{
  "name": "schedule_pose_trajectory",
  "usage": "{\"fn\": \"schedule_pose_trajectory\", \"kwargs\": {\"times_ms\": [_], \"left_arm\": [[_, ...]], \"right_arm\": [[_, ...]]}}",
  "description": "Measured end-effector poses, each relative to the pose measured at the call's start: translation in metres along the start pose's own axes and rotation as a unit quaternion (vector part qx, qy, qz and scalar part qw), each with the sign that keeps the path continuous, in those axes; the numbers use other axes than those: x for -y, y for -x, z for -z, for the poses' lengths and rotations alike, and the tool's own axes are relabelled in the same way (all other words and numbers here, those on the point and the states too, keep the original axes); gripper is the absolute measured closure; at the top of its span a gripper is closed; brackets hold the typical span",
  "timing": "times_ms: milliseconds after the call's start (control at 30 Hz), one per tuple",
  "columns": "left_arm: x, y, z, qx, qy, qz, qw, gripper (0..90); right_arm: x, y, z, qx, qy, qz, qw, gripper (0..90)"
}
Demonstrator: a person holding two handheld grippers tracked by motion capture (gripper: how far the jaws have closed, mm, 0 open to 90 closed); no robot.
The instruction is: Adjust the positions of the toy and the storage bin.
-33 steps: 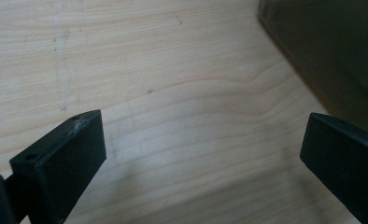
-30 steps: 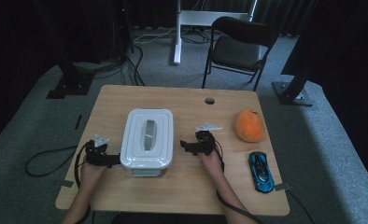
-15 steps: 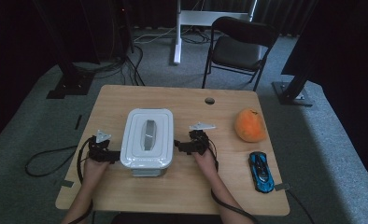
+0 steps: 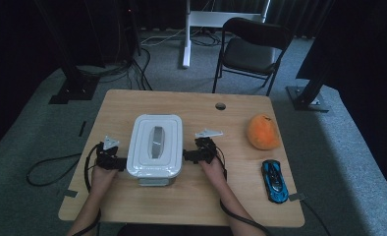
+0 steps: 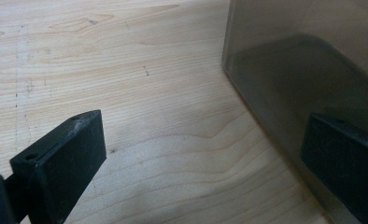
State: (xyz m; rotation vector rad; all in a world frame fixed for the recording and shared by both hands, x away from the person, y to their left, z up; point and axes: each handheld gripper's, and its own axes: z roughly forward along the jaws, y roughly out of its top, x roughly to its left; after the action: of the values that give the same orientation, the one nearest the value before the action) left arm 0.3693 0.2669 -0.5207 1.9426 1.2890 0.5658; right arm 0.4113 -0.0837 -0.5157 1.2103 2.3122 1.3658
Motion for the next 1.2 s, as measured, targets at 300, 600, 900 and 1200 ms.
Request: {"fn": "schedule_pose_trajectory", "kwargs": {"times_ms": [300, 600, 900, 1200], "left_arm": [[-0.003, 0.008, -0.003, 0.004, -0.003, -0.010, 0.9999, 0.8], [-0.009, 0.018, -0.008, 0.009, -0.007, -0.025, 0.9996, 0.8], [-0.015, 0.027, -0.014, 0.015, -0.009, -0.036, 0.9992, 0.8], [-0.022, 0.043, -0.022, 0.024, -0.010, -0.053, 0.9983, 0.8]], "right_arm": [[0.002, 0.005, 0.004, 0.004, 0.004, -0.008, 1.0000, 14.2], [0.005, 0.014, 0.012, 0.009, 0.006, -0.017, 0.9998, 14.4], [0.008, 0.021, 0.021, 0.011, 0.001, -0.019, 0.9998, 14.4], [0.013, 0.033, 0.034, 0.020, 0.000, -0.025, 0.9995, 14.5]]}}
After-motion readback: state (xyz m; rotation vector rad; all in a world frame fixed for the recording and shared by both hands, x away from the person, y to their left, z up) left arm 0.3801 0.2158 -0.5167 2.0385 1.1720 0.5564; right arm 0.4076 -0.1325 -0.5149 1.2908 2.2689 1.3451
